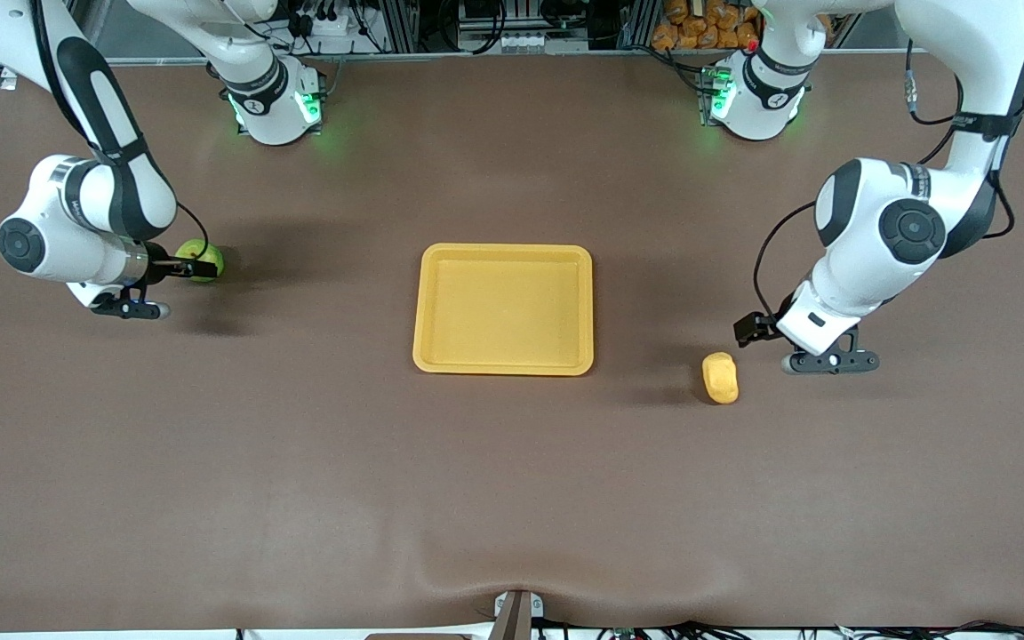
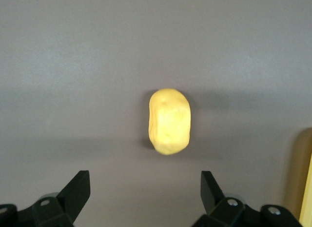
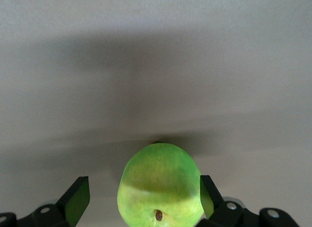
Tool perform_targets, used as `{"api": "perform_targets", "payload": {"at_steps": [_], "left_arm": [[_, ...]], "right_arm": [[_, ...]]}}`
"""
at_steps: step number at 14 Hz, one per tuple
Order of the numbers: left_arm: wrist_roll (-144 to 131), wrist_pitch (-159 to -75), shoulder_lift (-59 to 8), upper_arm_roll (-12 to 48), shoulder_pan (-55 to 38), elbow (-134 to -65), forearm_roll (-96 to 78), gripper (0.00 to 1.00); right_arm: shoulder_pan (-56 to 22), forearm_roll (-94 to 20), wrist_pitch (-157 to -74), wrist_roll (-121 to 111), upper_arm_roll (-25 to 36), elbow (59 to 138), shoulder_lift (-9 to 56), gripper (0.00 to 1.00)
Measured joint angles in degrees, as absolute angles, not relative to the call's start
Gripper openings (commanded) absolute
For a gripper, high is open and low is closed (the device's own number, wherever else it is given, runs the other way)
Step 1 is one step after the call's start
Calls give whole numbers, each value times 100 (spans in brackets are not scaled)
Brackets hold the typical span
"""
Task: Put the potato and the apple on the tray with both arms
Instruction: 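Lower and close the left gripper on the yellow potato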
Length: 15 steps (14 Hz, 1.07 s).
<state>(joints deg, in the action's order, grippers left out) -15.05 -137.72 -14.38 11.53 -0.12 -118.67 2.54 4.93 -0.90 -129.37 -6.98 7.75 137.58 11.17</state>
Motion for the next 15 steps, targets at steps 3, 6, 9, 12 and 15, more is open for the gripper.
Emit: {"api": "perform_targets", "payload": {"at_steps": [3, 6, 9, 12, 15], "left_arm": [[-1676, -14089, -1662, 1156, -13, -11854, 254, 100], [-2053, -14220, -1943, 1168, -71, -11726, 254, 100], [-2150, -14524, -2263, 1173, -145, -11620, 254, 100], [-2151, -14759, -2528, 1165, -143, -11585, 254, 100], [-2151, -14990, -2724, 1164, -144, -11567, 254, 100]], "right_arm": [[492, 47, -12975, -672, 773, 13797, 1112, 100], [491, 353, -12975, -446, 769, 13807, 1110, 100], [490, 367, -12975, -377, 764, 13846, 1110, 100], [472, 370, -13068, -295, 748, 13938, 1110, 100], [416, 400, -13334, -243, 731, 14106, 1111, 100]]}}
